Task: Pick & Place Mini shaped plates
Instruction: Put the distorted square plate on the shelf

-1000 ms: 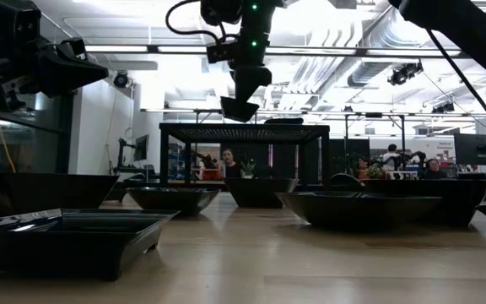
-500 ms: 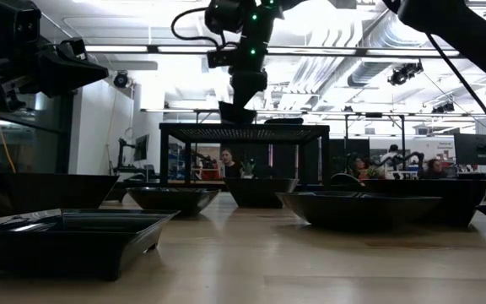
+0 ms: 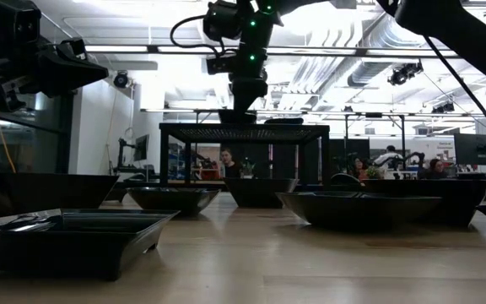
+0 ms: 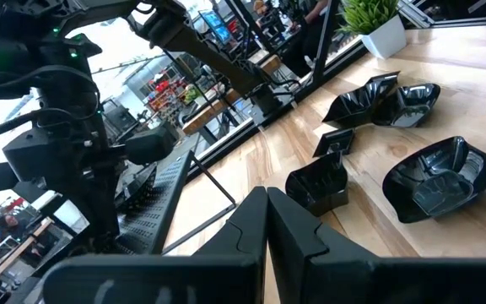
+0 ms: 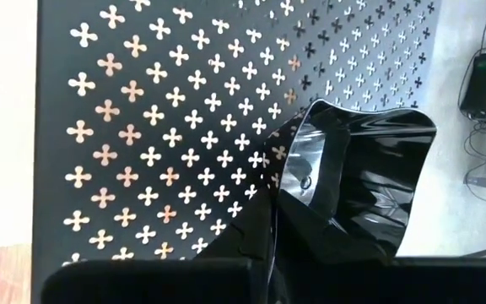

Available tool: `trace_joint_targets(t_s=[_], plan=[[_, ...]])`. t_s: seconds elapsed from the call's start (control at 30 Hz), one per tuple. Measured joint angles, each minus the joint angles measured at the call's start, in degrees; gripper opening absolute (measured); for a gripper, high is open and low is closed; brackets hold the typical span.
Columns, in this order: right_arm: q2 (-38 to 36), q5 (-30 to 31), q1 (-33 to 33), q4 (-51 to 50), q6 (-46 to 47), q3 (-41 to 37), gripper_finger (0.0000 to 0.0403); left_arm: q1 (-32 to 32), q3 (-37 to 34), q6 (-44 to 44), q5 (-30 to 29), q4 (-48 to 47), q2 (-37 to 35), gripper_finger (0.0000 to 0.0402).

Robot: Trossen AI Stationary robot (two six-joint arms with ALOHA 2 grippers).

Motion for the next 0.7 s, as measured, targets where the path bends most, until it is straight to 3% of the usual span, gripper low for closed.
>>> trace_joint_targets(t_s=[0.7], plan=[[0.00,0.32,0.07,-1.06,1.95,0.00,0.0022,0.01,0.00,-0.01,0.01,-0.01,0.00,0.0003]])
